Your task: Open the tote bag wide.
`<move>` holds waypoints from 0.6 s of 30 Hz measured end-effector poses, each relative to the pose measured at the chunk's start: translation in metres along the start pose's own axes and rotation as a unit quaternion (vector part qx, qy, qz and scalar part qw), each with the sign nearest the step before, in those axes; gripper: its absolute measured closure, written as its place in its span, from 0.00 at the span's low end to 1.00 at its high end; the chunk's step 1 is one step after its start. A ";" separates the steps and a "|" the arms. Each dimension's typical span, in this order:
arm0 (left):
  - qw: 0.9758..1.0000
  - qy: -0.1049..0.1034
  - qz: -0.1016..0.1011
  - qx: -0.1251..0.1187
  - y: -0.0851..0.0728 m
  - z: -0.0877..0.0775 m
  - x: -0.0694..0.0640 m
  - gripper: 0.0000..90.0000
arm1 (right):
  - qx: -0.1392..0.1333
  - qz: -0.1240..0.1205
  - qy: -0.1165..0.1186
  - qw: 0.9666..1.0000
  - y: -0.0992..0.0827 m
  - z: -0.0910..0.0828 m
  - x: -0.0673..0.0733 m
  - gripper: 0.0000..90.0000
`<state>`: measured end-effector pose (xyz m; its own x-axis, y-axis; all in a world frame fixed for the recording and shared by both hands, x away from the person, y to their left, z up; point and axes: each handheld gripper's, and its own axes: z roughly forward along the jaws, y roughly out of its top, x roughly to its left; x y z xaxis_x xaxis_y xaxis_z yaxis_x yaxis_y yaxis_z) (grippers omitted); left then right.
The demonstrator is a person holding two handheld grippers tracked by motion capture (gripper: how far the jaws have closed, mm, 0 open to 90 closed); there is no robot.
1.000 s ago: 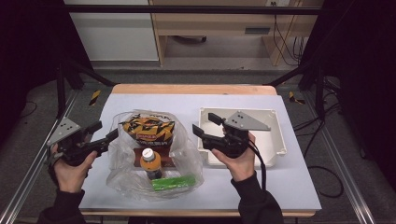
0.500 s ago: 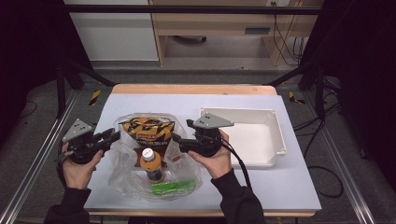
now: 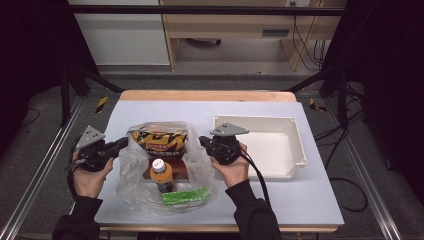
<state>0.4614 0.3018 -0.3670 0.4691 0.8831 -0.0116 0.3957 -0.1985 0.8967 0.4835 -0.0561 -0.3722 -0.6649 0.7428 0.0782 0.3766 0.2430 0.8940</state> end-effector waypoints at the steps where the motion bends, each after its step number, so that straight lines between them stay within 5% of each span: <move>1: 1.000 0.000 0.000 -0.003 0.000 0.001 0.001 1.00 | 0.002 0.001 -0.001 1.000 -0.002 0.002 -0.002 1.00; 9: 0.999 0.008 -0.017 -0.051 0.006 0.000 0.008 1.00 | -0.036 0.013 -0.010 0.999 -0.002 0.006 -0.008 1.00; 18: 0.998 0.014 -0.016 -0.059 0.008 0.000 0.010 1.00 | -0.060 0.020 -0.022 0.998 0.001 0.003 -0.012 1.00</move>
<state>0.4695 0.3094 -0.3601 0.4341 0.9003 -0.0305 0.3144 -0.1197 0.9417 0.4940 -0.0633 -0.3733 -0.6210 0.7778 0.0969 0.3194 0.1382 0.9375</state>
